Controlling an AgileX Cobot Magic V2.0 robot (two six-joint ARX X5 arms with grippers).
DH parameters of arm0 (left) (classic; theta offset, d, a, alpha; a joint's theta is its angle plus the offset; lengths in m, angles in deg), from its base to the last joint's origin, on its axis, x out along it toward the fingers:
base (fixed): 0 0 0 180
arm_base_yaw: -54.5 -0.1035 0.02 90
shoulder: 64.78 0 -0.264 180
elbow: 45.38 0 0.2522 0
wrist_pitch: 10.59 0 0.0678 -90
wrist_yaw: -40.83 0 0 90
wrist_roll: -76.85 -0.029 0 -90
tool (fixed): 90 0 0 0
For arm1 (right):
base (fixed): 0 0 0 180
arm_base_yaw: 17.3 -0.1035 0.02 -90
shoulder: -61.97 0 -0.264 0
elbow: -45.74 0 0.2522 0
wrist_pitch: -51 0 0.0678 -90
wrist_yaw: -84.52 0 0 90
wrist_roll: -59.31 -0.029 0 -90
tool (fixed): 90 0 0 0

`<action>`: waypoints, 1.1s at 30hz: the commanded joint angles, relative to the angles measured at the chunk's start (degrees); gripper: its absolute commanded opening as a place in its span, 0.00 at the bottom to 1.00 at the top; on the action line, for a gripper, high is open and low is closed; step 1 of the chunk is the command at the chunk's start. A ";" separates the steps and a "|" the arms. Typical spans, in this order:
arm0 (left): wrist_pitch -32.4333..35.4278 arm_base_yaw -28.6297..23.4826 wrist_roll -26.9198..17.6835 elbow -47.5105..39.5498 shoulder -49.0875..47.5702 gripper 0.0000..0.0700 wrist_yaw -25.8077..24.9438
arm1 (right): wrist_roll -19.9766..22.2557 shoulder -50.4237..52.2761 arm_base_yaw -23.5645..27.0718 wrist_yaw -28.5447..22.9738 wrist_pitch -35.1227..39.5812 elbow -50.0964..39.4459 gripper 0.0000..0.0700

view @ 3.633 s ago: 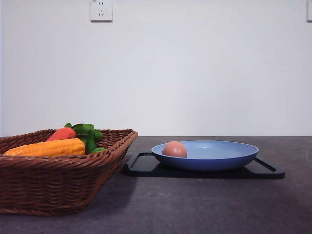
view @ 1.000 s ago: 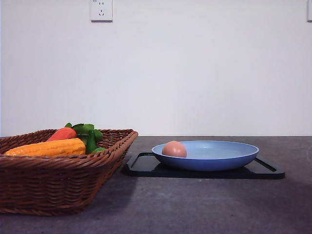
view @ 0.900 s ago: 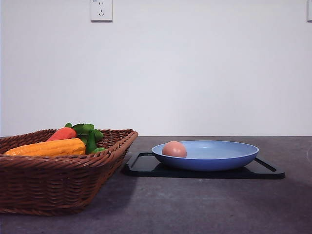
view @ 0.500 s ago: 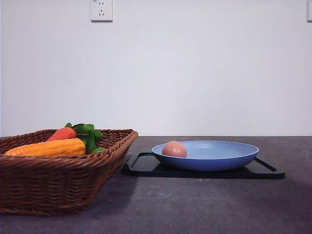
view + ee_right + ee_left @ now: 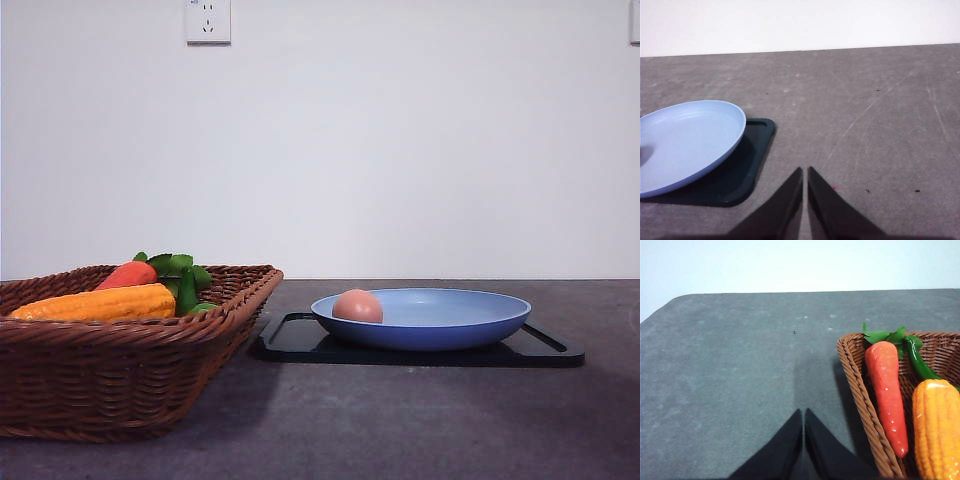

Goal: Transfer egg from basket to plate and serve

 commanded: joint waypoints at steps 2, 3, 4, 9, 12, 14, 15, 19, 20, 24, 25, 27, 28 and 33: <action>0.96 -0.11 0.24 -1.55 -0.09 0.00 -0.04 | -0.77 0.17 0.02 -0.15 0.07 -0.20 0.00; 0.98 -0.11 0.26 -1.55 -0.09 0.00 -0.04 | -0.77 0.17 0.02 -0.15 0.07 -0.20 0.00; 0.96 -0.11 0.26 -1.55 -0.09 0.00 -0.04 | -0.77 0.17 0.02 -0.15 0.07 -0.20 0.00; 0.98 -0.11 0.24 -1.55 -0.09 0.00 -0.04 | -0.77 0.17 0.02 -0.15 0.07 -0.20 0.00; 0.98 -0.11 0.26 -1.55 -0.09 0.00 -0.04 | -0.77 0.17 0.02 -0.15 0.07 -0.20 0.00; 0.98 -0.11 0.26 -1.55 -0.09 0.00 -0.04 | -0.77 0.17 0.02 -0.15 0.07 -0.20 0.00; 0.96 -0.11 0.25 -1.55 -0.09 0.00 -0.04 | -0.77 0.17 0.02 -0.15 0.07 -0.20 0.00; 0.98 -0.11 0.26 -1.55 -0.09 0.00 -0.04 | -0.77 0.17 0.02 -0.15 0.07 -0.20 0.00; 0.96 -0.11 0.24 -1.55 -0.09 0.00 -0.04 | -0.77 0.17 0.02 -0.15 0.07 -0.20 0.00; 0.96 -0.11 0.25 -1.55 -0.09 0.00 -0.04 | -0.77 0.17 0.02 -0.15 0.07 -0.20 0.00; 0.96 -0.11 0.26 -1.55 -0.09 0.00 -0.04 | -0.77 0.17 0.02 -0.15 0.07 -0.20 0.00; 0.98 -0.11 0.26 -1.55 -0.09 0.00 -0.04 | -0.77 0.17 0.02 -0.15 0.07 -0.20 0.00; 0.96 -0.11 0.26 -1.55 -0.09 0.00 -0.04 | -0.77 0.17 0.02 -0.15 0.07 -0.20 0.00; 0.96 -0.11 0.24 -1.55 -0.09 0.00 -0.04 | -0.77 0.17 0.02 -0.15 0.07 -0.20 0.00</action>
